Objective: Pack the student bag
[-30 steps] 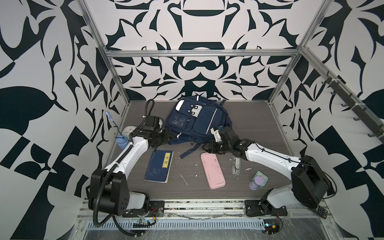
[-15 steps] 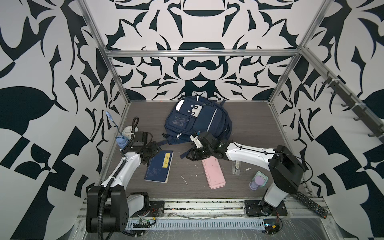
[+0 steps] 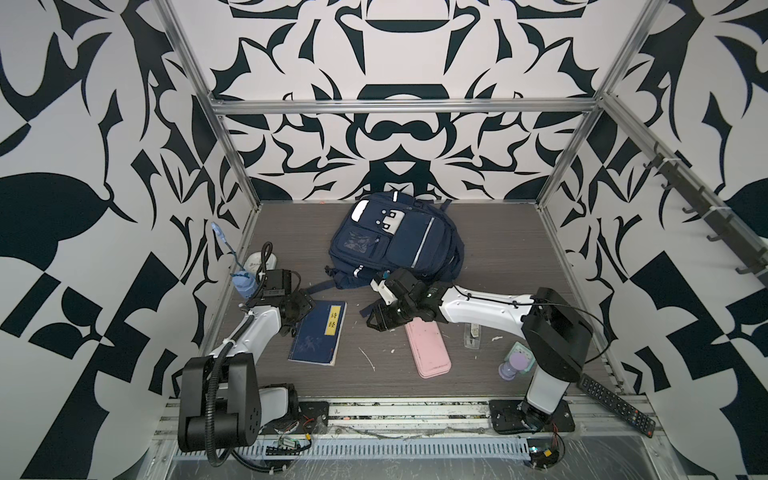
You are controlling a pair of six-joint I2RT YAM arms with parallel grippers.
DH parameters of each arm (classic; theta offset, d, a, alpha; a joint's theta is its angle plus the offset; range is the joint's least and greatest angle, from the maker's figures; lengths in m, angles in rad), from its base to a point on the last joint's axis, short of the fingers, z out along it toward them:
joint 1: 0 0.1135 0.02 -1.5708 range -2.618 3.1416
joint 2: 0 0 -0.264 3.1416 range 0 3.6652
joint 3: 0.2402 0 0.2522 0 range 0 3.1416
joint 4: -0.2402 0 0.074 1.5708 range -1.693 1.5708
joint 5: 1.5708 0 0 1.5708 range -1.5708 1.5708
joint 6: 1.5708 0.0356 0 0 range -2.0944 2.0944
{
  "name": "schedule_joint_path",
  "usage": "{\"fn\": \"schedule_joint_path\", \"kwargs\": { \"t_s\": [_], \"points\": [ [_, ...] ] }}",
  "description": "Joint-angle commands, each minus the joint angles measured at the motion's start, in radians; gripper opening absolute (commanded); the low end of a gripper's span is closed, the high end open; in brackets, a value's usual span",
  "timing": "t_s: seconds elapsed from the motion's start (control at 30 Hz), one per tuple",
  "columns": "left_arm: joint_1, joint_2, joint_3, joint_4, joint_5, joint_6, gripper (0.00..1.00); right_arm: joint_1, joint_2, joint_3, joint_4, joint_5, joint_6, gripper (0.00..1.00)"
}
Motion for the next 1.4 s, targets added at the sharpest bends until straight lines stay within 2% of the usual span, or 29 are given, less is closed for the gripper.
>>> {"fn": "schedule_joint_path", "kwargs": {
  "t_s": [0.0, 0.3, 0.57, 0.93, 1.17, 1.37],
  "points": [
    [0.004, 0.049, -0.024, 0.034, 0.044, -0.019, 0.84, 0.008, -0.005, 0.044, -0.029, -0.002, -0.024, 0.51],
    [0.002, 0.0, -0.058, 0.035, 0.137, -0.082, 0.83, 0.015, 0.025, 0.063, -0.02, -0.007, -0.015, 0.51],
    [-0.034, -0.074, -0.092, 0.019, 0.15, -0.113, 0.83, 0.019, 0.074, 0.085, -0.016, -0.031, -0.01, 0.5],
    [-0.272, -0.109, -0.086, -0.018, 0.082, -0.22, 0.84, 0.019, 0.131, 0.104, -0.006, -0.058, 0.005, 0.5],
    [-0.342, -0.16, -0.103, -0.045, 0.09, -0.235, 0.84, 0.019, 0.153, 0.088, -0.015, -0.032, 0.006, 0.49],
    [-0.412, -0.101, -0.069, -0.038, 0.124, -0.203, 0.84, 0.02, 0.159, 0.087, -0.036, 0.001, 0.003, 0.49]
  ]
}}
